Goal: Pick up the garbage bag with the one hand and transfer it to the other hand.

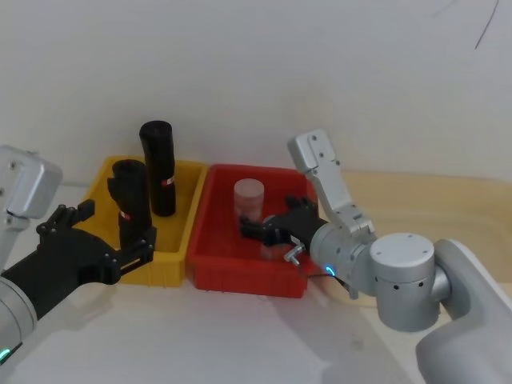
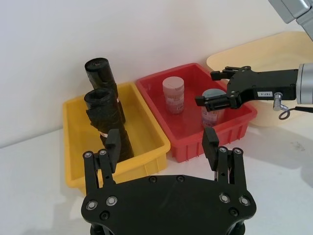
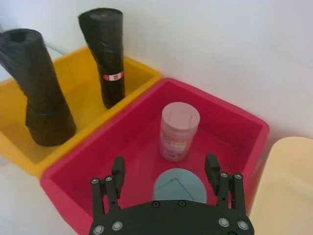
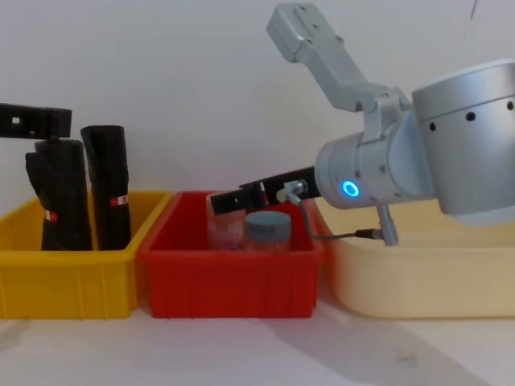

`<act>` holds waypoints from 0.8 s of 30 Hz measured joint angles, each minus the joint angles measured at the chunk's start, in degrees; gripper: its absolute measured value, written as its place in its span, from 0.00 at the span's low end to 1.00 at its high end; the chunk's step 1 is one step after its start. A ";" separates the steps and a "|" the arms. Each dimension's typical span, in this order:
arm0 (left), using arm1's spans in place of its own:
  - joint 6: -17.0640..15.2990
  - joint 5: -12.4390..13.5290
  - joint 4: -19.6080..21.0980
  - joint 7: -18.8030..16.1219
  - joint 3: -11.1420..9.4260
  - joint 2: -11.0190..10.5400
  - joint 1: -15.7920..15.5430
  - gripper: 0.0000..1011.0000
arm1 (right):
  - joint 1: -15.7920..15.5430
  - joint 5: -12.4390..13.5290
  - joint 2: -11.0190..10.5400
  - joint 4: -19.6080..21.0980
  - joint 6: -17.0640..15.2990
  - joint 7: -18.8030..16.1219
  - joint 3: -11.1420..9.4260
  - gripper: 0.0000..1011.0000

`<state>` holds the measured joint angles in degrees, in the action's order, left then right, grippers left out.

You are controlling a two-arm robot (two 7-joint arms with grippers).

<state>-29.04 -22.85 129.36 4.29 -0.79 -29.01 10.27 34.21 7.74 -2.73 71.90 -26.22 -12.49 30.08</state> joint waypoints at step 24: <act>0.00 -0.01 0.00 0.00 0.03 0.00 0.09 0.99 | 1.87 0.91 -1.06 -3.15 -3.98 -5.23 -1.39 0.99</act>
<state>-29.03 -22.86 129.35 4.29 -0.75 -29.01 10.36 36.08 8.64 -3.79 68.75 -30.20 -17.72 28.69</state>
